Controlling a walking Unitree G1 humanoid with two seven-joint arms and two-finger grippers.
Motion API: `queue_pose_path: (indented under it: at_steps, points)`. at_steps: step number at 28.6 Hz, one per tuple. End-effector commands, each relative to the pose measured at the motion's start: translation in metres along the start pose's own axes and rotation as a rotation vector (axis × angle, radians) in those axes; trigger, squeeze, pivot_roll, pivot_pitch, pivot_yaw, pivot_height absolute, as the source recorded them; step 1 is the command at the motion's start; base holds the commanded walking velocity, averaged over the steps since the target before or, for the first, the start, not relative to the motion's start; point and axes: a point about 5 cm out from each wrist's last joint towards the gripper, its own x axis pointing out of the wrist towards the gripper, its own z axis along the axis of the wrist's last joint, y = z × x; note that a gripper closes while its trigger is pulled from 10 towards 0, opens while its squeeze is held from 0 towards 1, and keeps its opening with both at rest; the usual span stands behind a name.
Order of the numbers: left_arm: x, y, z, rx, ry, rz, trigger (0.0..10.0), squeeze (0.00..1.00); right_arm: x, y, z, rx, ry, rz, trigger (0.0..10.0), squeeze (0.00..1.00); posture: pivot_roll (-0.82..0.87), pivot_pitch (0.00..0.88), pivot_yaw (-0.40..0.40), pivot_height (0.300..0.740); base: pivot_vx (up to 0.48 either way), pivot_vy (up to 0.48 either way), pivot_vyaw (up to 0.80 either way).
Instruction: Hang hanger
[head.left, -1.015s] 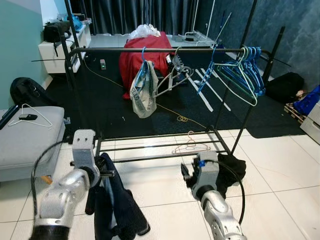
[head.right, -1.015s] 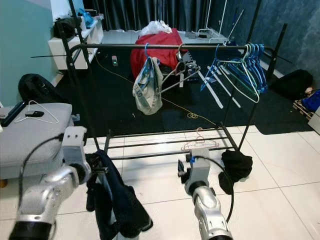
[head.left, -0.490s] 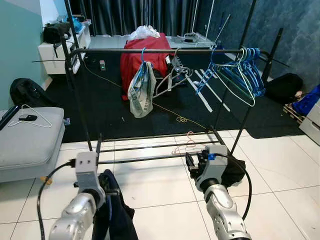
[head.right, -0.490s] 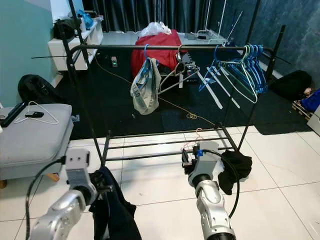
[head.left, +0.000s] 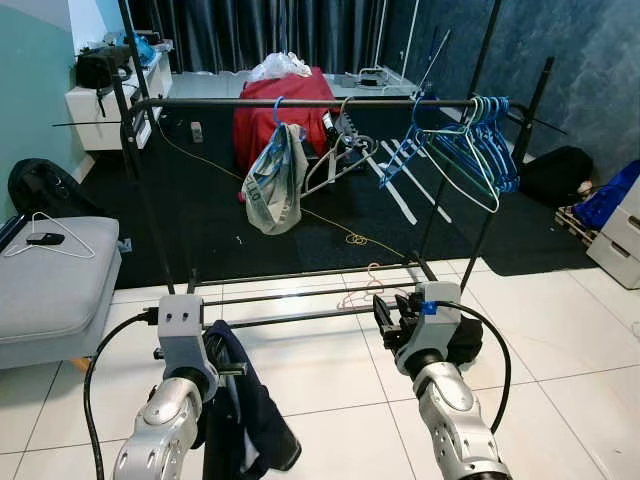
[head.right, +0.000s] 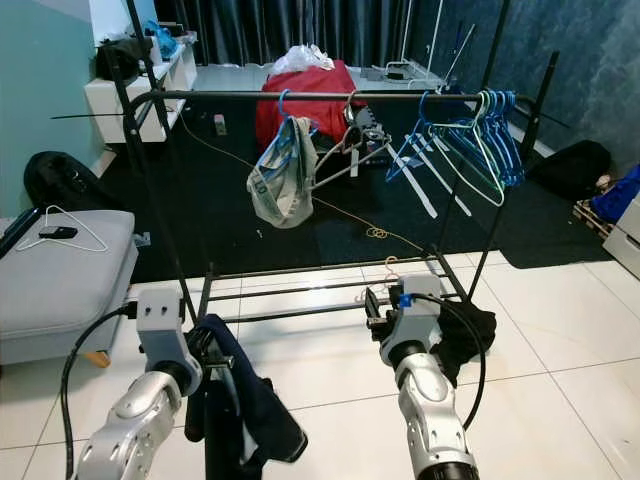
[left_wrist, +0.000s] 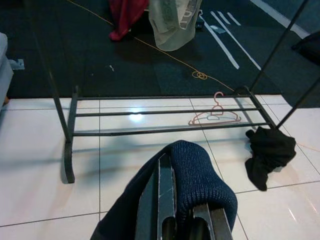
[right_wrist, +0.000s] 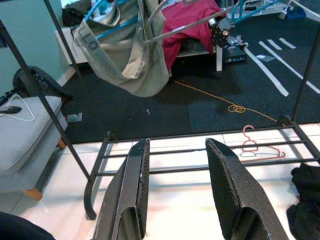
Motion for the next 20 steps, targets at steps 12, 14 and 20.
queue_pose_path:
  at_steps: [12, 14, 20]
  points:
    - [0.0010, -0.0111, 0.0060, 0.005, -0.067, -0.051, 10.0, 0.00, 0.0020, -0.0005, 0.0030, 0.023, 0.001, 0.005, 10.0, 0.00, 0.00, 0.035, -0.047, 0.740, 0.330, 0.000, 0.00]
    - [0.0012, -0.0118, 0.0067, 0.004, -0.070, -0.054, 10.0, 0.00, 0.0018, -0.0006, 0.0029, 0.024, 0.001, 0.005, 10.0, 0.00, 0.00, 0.036, -0.046, 0.740, 0.351, 0.000, 0.00]
    - [0.0011, -0.0118, 0.0080, 0.004, -0.077, -0.064, 10.0, 0.00, 0.0020, 0.0016, 0.0026, 0.031, -0.002, 0.009, 10.0, 0.00, 0.00, 0.037, -0.046, 0.740, 0.351, 0.000, 0.00]
